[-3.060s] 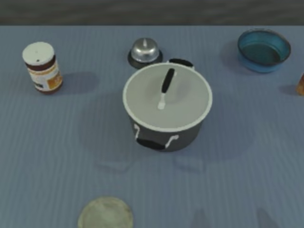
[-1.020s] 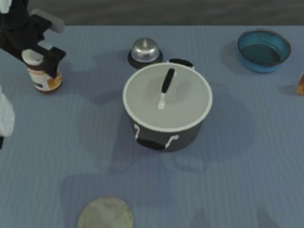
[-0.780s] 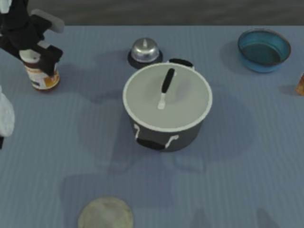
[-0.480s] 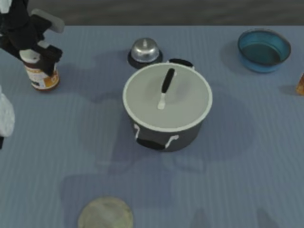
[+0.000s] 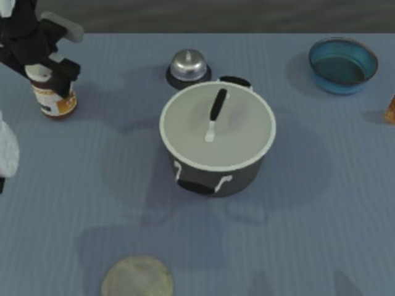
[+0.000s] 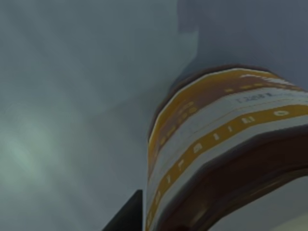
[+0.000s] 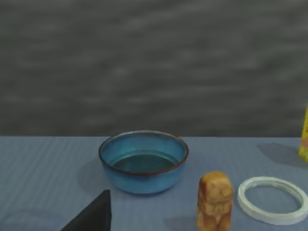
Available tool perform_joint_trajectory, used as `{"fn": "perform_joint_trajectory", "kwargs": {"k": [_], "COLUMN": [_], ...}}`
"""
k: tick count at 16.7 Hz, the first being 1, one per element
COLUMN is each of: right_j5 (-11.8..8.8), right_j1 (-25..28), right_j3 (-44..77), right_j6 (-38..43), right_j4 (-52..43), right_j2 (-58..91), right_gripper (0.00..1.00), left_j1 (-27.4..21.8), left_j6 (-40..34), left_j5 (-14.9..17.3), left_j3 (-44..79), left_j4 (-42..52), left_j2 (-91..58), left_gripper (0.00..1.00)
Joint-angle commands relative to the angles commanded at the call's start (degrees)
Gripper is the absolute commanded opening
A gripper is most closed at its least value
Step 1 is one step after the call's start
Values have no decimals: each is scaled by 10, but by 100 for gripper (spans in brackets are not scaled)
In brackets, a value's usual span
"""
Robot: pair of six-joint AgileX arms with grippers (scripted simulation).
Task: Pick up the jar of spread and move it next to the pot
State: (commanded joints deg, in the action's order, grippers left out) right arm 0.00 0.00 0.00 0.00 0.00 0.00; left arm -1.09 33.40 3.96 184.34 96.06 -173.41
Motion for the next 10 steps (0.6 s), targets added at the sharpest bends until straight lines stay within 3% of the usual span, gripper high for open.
{"fn": "perform_joint_trajectory", "kwargs": {"k": [6,10], "right_j5": [0,0], "right_j1": [0,0], "right_j3": [0,0], "right_j6": [0,0], "right_j4": [0,0], "right_j2": [0,0], "right_gripper": [100,100], "left_j1": [1,3], "left_j6": [0,0], "left_j5": [-1,-2], "left_j3": [-19,-128], "left_j4": [-9,-46], "left_j2": [19,105], "left_gripper": [0,0]}}
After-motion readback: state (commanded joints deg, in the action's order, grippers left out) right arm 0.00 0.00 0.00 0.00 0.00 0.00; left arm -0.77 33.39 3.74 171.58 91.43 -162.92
